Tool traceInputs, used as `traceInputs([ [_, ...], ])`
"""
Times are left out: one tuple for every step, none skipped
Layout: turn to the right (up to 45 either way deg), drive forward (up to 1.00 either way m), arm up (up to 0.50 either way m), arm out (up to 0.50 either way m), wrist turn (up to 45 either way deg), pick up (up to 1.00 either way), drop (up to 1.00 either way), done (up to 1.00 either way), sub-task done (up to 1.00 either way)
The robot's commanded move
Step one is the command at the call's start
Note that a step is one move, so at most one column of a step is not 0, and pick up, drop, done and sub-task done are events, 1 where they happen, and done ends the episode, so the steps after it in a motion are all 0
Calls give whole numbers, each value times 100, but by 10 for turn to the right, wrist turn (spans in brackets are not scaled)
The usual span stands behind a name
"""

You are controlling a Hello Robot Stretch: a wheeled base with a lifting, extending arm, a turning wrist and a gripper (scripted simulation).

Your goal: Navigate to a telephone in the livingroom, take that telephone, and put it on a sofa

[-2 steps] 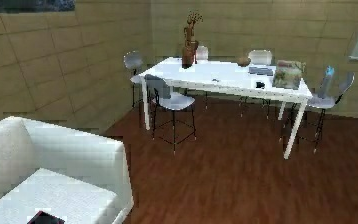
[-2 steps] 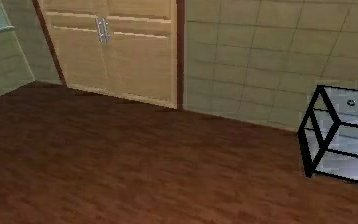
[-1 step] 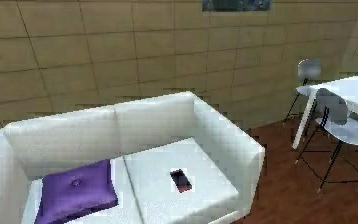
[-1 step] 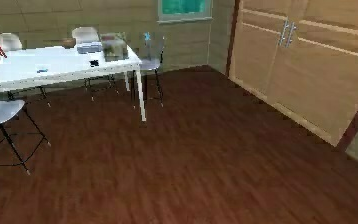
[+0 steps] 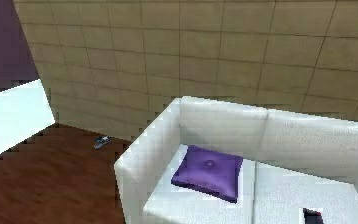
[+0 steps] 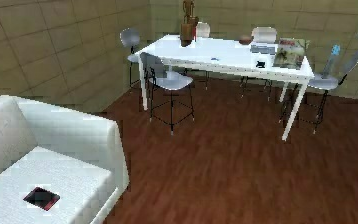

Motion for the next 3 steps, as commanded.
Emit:
traceInputs([
  [-390, 0, 0, 0, 0, 0, 0, 0, 0],
  [450, 0, 0, 0, 0, 0, 0, 0, 0],
  [60, 0, 0, 0, 0, 0, 0, 0, 0],
])
